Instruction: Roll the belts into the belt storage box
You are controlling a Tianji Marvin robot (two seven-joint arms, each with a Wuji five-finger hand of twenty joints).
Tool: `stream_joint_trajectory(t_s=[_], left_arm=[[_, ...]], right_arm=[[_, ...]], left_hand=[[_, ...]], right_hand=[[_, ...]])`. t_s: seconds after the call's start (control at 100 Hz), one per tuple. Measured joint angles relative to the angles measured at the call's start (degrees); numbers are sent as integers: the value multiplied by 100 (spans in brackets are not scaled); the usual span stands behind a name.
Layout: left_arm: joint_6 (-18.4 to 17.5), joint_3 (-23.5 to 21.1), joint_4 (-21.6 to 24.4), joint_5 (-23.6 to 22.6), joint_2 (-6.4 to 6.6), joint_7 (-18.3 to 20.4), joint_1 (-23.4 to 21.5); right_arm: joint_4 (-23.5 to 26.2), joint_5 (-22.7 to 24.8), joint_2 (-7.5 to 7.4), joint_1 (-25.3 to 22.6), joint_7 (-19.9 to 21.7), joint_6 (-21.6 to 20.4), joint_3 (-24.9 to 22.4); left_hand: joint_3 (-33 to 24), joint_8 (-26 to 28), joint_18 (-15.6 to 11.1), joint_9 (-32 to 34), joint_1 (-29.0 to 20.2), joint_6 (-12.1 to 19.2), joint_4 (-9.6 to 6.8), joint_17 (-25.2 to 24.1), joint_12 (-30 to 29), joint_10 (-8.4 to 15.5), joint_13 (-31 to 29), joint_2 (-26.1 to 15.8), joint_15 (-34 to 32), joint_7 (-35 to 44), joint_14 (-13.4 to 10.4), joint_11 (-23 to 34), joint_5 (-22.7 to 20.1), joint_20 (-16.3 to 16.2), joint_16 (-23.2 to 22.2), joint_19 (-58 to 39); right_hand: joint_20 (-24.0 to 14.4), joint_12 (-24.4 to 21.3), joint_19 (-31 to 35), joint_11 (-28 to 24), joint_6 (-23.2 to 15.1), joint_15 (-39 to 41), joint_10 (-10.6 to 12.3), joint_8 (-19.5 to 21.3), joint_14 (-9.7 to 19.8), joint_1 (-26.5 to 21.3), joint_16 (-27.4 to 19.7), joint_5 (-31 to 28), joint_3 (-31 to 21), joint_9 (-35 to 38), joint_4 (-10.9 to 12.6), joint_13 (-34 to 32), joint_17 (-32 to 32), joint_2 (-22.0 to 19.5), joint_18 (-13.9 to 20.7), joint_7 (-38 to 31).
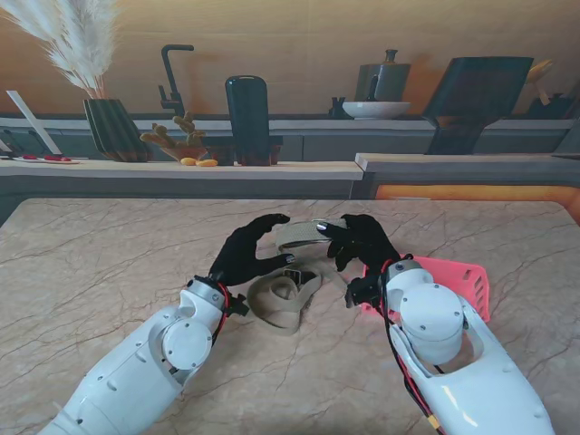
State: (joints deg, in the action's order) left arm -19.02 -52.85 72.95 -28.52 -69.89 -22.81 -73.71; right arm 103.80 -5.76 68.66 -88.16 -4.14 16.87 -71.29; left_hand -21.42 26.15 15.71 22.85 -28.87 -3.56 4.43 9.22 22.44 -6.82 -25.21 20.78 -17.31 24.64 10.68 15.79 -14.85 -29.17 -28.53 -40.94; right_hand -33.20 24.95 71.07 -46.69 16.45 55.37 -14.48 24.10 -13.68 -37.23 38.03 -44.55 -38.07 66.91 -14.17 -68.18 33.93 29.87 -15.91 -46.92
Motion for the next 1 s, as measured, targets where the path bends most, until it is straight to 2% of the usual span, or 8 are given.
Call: stream_joint_trajectory(t_s=[0.17,0.32,0.48,0.69,1.0], left_arm=[[43,67,-48,118,9,307,80],[-46,85,-72,491,-18,290,90],[-90,76,-61,504,-65,207,50],[-91,92,-63,905,-102,287,38],[-286,42,-48,830,-105,179,-55]], right_arm=[[75,-440,28,-70,-47,-95,-38],[140,-956,47,-89,12,6,-38],[115,-1589,86,-12,97,293,33],[-188,-1830,161,271,147,542,264],[-759,-2423,290,715,137,961,445]], left_hand=[[66,-227,-5,-337,67,-97,-1,-71,-196,-81,204,1,311,-325,-58,-195,235,53,159,353],[104,-323,-87,-486,226,-154,-2,-110,-213,-121,379,1,344,-466,-113,-254,439,146,234,557],[67,-615,-235,-612,365,-155,-4,-122,-304,-125,436,-4,383,-720,-139,-265,438,211,298,696],[67,-686,-356,-773,366,-65,-4,-126,-304,-125,441,-5,385,-1172,-172,-265,587,268,362,746],[61,-731,-436,-850,429,212,-5,-154,-305,-124,508,-15,407,-2064,-214,-258,658,275,371,806]], right_hand=[[1,51,-26,-3,0,50,46,10,45,-28,4,57,-1,-2,0,0,-6,0,3,0],[1,58,-32,-23,0,52,52,14,64,-49,6,67,-1,-24,0,0,-35,0,10,0],[2,59,-33,-26,0,52,52,51,77,-49,7,69,-1,-51,0,0,-48,0,11,0],[2,126,-46,-109,-4,129,52,66,79,-59,90,125,-1,-60,1,0,-62,-4,12,-29],[-41,218,-59,-260,-8,402,52,126,80,-52,238,134,-1,-63,2,0,-73,-5,12,-112]])
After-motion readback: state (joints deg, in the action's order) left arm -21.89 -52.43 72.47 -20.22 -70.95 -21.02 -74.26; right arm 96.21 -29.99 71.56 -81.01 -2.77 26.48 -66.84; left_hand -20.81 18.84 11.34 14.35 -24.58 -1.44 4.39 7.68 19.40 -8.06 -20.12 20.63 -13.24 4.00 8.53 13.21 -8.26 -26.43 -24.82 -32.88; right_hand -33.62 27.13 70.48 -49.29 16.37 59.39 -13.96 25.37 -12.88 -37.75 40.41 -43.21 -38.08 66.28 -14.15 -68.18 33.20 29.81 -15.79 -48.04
